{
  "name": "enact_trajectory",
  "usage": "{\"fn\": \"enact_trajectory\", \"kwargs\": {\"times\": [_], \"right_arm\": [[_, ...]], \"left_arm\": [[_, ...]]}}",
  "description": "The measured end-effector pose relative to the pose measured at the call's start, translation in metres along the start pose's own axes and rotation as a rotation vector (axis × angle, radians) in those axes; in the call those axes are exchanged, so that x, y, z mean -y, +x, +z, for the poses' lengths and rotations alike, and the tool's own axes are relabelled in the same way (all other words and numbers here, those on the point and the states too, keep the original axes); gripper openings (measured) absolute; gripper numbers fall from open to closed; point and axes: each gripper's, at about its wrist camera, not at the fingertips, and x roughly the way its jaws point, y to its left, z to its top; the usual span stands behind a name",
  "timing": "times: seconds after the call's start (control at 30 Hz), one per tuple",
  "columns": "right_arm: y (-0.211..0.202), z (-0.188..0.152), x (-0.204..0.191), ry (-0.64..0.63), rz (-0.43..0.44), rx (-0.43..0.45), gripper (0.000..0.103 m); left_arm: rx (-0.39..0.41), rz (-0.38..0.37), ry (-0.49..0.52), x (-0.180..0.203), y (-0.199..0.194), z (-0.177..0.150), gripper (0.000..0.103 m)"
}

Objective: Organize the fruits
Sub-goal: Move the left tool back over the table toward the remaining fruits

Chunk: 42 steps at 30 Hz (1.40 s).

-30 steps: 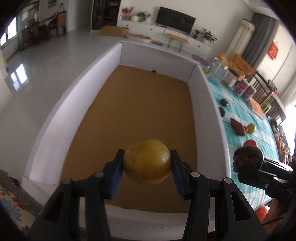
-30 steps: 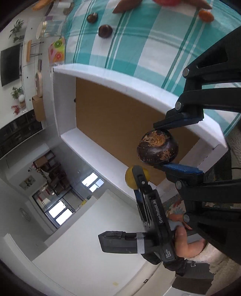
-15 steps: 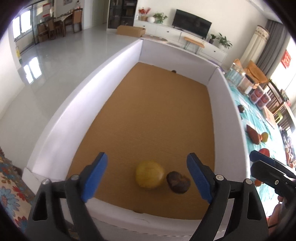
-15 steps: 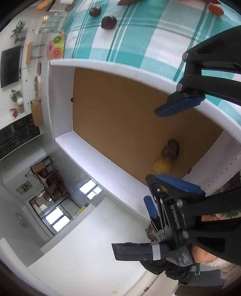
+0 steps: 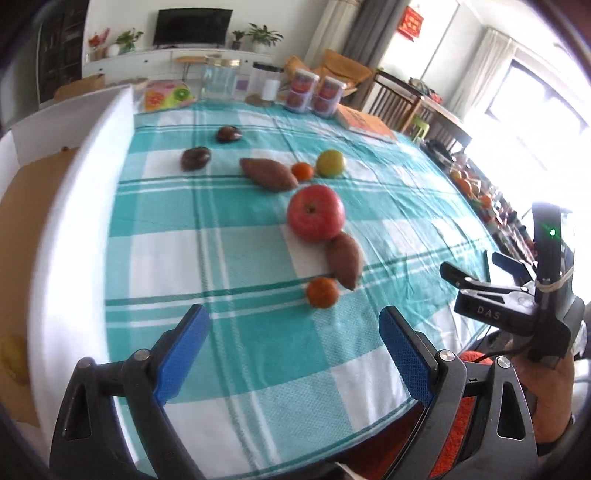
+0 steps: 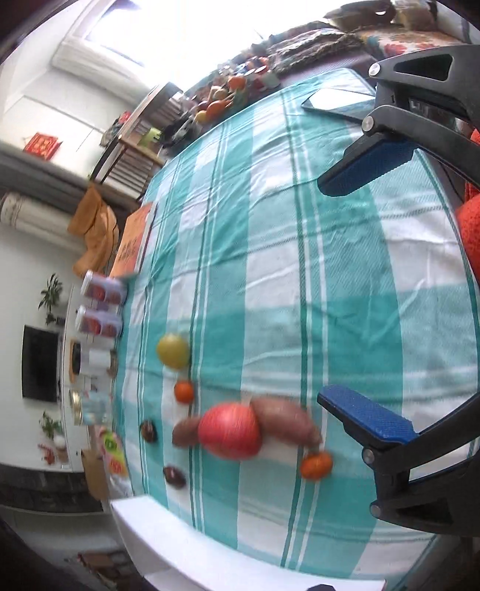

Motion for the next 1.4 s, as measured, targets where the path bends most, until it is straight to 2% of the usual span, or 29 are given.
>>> {"fn": "enact_trajectory", "kwargs": {"times": [0.07,0.17,0.23,0.37,0.5,0.67,0.87,1.4], "right_arm": [[0.018,-0.006,0.021,0.058,0.031,-0.013,0.101],[0.032,-0.014,0.031,0.128,0.067,-0.010,0.101],[0.043,-0.012,0.030,0.176,0.116,-0.011,0.101],[0.074,-0.007,0.022,0.265,0.190,-0.019,0.101],[0.092,-0.010,0.019,0.292,0.201,-0.035,0.102],[0.092,-0.013,0.018,0.292,0.197,-0.015,0.103],[0.097,-0.011,0.005,0.230,0.122,-0.026,0.103],[0.097,-0.012,0.007,0.234,0.126,-0.024,0.103]], "left_arm": [[-0.024,0.037,0.040,0.007,0.024,-0.003,0.094],[-0.023,0.121,0.069,0.000,0.045,-0.008,0.094],[-0.010,0.172,0.053,-0.010,0.054,-0.007,0.094],[0.016,0.210,0.022,-0.030,0.068,-0.002,0.094],[0.010,0.251,0.044,-0.037,0.080,0.000,0.094],[0.023,0.290,0.066,-0.037,0.086,-0.003,0.095],[0.013,0.283,0.082,-0.036,0.089,-0.002,0.100],[0.009,0.283,0.087,-0.035,0.090,-0.002,0.102]]}}
